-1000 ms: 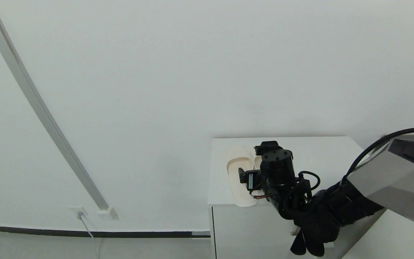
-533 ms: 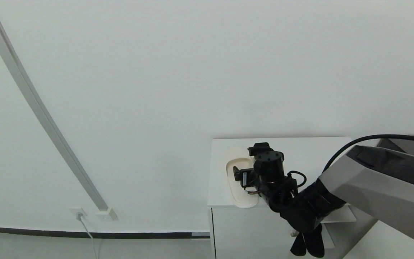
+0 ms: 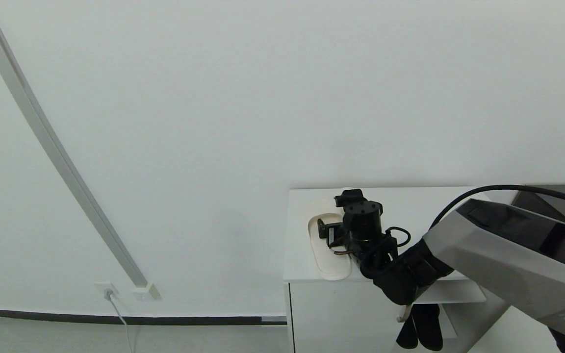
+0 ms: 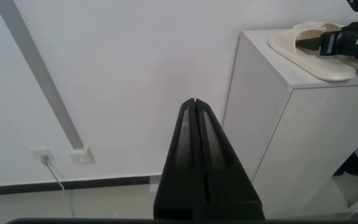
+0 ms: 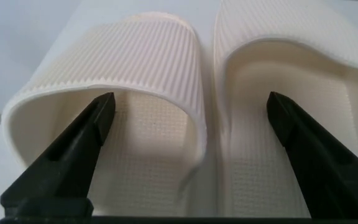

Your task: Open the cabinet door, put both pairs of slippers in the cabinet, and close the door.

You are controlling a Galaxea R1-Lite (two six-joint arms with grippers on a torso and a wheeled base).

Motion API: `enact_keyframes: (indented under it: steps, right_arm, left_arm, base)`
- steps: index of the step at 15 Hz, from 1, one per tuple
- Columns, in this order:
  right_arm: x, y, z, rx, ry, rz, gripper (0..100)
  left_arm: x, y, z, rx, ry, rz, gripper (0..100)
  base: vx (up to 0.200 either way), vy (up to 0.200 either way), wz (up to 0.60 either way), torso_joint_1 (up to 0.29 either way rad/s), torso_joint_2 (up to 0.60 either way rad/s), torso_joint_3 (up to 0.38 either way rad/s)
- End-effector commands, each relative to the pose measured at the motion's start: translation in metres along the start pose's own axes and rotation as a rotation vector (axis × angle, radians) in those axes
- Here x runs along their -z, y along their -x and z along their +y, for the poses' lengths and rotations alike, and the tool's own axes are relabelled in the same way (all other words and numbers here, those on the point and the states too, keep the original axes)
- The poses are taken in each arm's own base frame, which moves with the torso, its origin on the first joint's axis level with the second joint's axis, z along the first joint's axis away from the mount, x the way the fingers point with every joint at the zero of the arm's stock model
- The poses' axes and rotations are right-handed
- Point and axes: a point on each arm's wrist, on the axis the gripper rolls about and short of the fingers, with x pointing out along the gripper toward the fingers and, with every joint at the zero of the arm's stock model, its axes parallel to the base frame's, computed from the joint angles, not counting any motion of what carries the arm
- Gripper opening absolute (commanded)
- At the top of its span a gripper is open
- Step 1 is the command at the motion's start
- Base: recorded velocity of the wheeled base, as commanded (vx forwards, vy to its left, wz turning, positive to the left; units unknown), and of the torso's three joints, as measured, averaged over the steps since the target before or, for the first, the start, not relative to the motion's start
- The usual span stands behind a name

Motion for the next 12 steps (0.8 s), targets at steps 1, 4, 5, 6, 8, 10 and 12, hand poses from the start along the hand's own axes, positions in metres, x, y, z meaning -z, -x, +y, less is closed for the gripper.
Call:
enact_keyframes:
  steps: [1,4,5,6,8,10,12]
  right_arm:
    - [0.006,-0.009,-0.001,0.009,0.012,0.002,100]
    - [0.005,-0.013,-0.003,0.014,0.007,-0.005,0]
    - [0.003,-0.014,-0.004,0.017,0.005,-0.009,0]
    - [0.003,-0.013,-0.004,0.017,0.004,-0.010,0]
    - [0.002,-0.013,-0.003,0.015,0.004,-0.012,0]
    - [-0.003,-0.010,-0.003,0.014,0.000,-0.020,0]
    - [-0.015,0.000,-0.006,0.009,-0.006,-0.032,0]
  left_arm:
    - [0.000,0.000,0.000,-0.002,0.000,0.000,0]
    - [0.000,0.000,0.000,-0.003,0.000,-0.001,0]
    - [0.000,0.000,0.000,-0.003,0.000,-0.003,0]
    - [0.000,0.000,0.000,-0.005,0.000,-0.001,0]
    - [0.000,0.000,0.000,-0.005,0.000,-0.001,0]
    - [0.000,0.000,0.000,-0.005,0.000,-0.001,0]
    - [0.000,0.000,0.000,-0.005,0.000,-0.001,0]
  base:
    - [0.000,0.000,0.00,0.000,0.00,0.000]
    - [0.000,0.000,0.00,0.000,0.00,0.000]
    - [0.000,0.000,0.00,0.000,0.00,0.000]
    - [0.000,0.000,0.00,0.000,0.00,0.000]
    - [0.000,0.000,0.00,0.000,0.00,0.000]
    - [0.000,0.000,0.00,0.000,0.00,0.000]
    - [0.000,0.000,0.00,0.000,0.00,0.000]
